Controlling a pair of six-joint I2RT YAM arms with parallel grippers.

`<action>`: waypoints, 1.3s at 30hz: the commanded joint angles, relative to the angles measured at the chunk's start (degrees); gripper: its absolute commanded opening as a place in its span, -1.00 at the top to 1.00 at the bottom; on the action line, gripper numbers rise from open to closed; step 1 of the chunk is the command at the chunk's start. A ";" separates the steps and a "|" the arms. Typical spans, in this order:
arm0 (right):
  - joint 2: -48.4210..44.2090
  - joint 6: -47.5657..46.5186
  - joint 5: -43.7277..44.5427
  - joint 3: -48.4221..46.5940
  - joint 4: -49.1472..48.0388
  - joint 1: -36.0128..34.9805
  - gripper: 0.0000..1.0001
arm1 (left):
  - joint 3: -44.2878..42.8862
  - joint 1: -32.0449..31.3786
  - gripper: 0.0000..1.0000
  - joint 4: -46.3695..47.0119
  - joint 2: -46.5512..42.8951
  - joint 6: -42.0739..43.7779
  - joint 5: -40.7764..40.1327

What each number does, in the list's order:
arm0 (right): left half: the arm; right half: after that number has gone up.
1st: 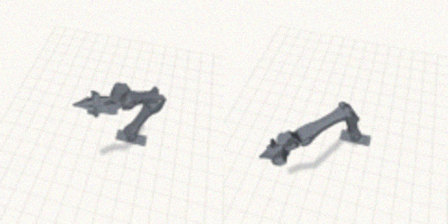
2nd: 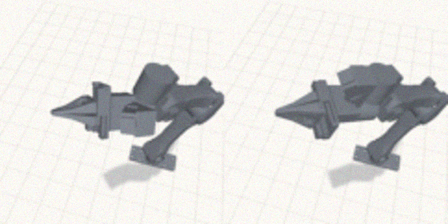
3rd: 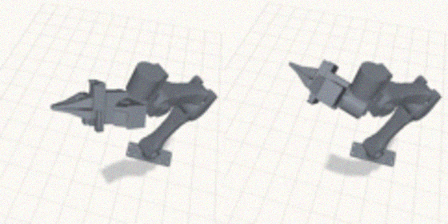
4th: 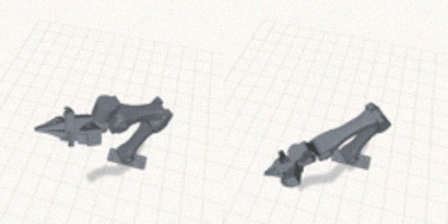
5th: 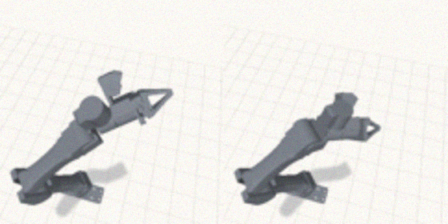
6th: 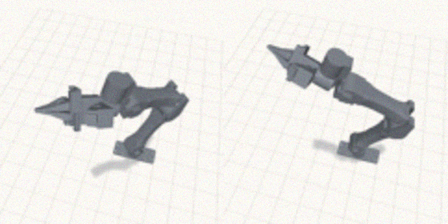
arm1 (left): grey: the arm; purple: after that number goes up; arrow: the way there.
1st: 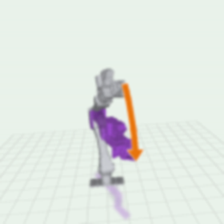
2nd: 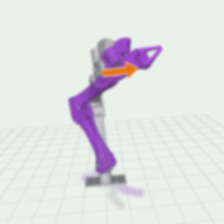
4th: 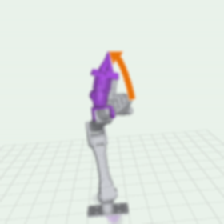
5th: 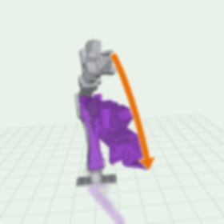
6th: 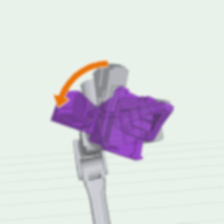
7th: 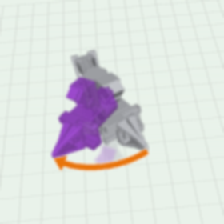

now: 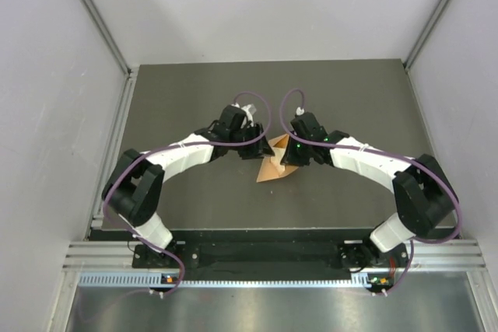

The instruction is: Place the letter into the envelope and seal it

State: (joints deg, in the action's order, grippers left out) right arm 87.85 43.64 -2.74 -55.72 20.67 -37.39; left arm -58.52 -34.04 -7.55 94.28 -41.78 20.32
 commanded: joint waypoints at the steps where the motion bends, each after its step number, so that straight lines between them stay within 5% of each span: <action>1: 0.12 -1.01 -0.77 -0.52 -3.62 -0.67 1.00 | -4.23 -1.81 -0.09 -1.14 3.88 2.75 -2.37; 9: 0.65 -1.80 -1.74 -1.05 -3.09 -0.67 1.00 | -9.50 -6.56 -0.10 -11.94 8.11 7.41 -14.85; 22: 1.61 -1.45 0.98 -0.88 3.84 -0.58 1.00 | -14.69 -9.55 0.41 -20.83 11.10 5.92 -37.44; 39: 1.18 1.45 2.13 3.69 7.81 -0.58 1.00 | -13.64 -9.38 0.53 -23.56 9.08 1.70 -40.53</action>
State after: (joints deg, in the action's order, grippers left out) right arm 89.14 44.62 -1.98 -53.41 25.41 -37.39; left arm -72.95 -43.94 -28.53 105.41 -38.87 -16.53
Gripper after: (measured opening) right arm 0.005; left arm 0.238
